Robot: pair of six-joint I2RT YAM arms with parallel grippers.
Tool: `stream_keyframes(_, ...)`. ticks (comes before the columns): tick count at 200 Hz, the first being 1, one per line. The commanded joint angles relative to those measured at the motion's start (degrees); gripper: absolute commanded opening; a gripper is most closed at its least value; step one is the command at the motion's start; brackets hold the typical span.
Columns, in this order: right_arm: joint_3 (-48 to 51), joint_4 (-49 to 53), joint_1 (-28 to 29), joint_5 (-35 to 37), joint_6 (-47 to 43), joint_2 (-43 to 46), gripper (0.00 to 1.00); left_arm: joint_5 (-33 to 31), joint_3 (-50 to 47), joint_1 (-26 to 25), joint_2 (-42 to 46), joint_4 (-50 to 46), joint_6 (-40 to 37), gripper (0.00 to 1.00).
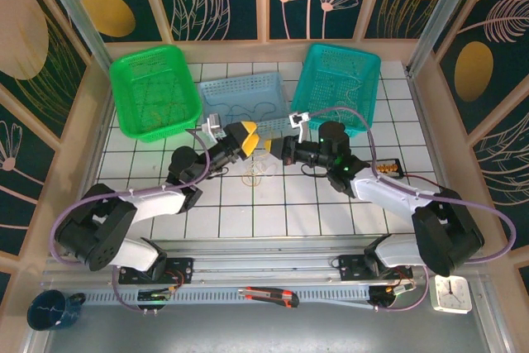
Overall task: Untangle the cables
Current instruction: Place the cable into the container.
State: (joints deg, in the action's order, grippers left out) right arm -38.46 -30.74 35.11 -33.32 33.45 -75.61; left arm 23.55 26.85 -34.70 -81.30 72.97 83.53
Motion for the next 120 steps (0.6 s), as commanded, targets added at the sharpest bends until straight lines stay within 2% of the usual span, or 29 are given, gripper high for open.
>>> stream_keyframes(1, 0.9, -3.6, -0.8, 0.6, 1.9, -0.6, 0.0, 0.1, -1.7, -0.3, 2.6, -2.4, -4.1, 0.99)
stream_keyframes(30, 0.8, -4.4, -0.8, 0.0, 2.5, -0.7, 0.0, -0.3, -2.5, -0.3, 3.9, -4.9, -6.4, 0.99)
stream_keyframes(120, 1.3, -3.9, -0.6, -0.4, 1.9, -1.6, 0.0, 3.2, 1.5, -0.3, 1.9, 0.7, -2.8, 0.99)
